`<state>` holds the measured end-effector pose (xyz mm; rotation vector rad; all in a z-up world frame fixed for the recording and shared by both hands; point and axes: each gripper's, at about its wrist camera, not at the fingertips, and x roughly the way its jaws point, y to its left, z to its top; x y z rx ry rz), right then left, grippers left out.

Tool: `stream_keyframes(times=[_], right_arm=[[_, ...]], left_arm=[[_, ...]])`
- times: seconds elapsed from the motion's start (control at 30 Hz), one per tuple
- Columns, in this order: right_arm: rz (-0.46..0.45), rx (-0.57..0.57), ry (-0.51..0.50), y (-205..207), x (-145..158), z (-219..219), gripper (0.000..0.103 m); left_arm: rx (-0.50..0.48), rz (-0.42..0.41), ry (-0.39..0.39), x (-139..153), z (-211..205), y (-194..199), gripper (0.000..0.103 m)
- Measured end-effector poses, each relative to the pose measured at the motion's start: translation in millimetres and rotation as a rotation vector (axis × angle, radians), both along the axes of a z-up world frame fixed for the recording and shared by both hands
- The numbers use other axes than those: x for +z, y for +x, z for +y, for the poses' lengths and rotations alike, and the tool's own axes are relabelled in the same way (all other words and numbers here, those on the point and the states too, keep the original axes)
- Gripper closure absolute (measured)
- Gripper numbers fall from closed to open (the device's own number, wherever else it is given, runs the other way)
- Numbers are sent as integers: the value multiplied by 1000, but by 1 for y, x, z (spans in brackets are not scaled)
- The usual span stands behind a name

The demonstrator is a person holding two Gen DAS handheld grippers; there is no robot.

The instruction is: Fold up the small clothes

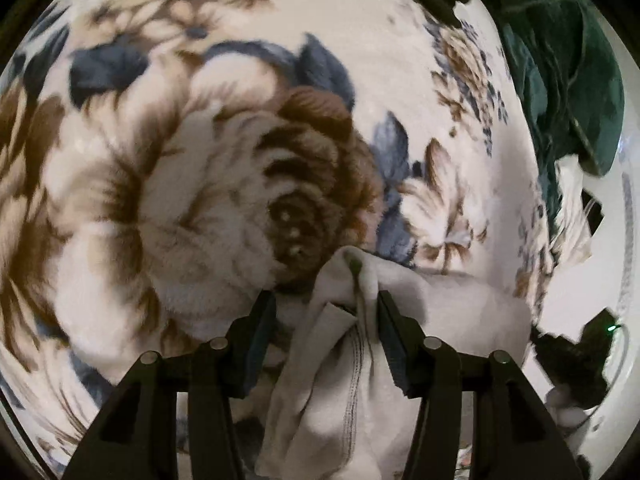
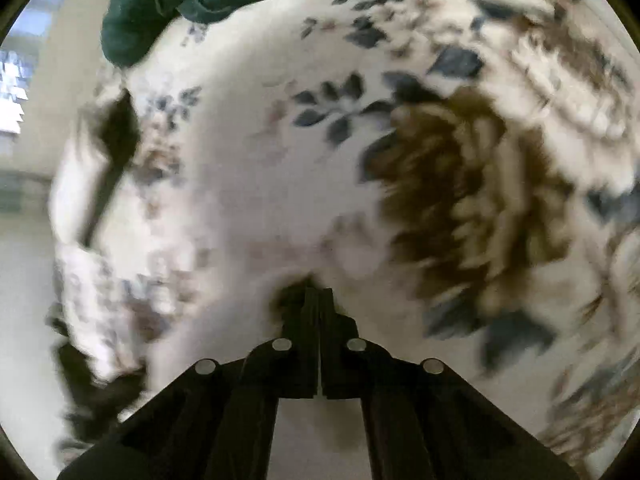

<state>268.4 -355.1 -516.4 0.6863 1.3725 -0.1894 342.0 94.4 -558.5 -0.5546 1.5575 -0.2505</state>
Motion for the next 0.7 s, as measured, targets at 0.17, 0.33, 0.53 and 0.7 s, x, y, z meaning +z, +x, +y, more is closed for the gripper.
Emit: stream_keyframes(times=[0.17, 0.33, 0.53, 0.7], right_arm=[[55, 19, 256, 0, -3, -11, 99], [45, -78, 314, -8, -6, -15, 45], [69, -81, 447, -16, -30, -4, 45], [4, 31, 138, -18, -5, 11, 98]], left_arm=[[38, -48, -57, 32, -2, -7, 56], [-23, -68, 2, 37, -23, -19, 56], [-58, -51, 11, 20, -28, -23, 56], [-72, -57, -7, 16, -25, -26, 54]])
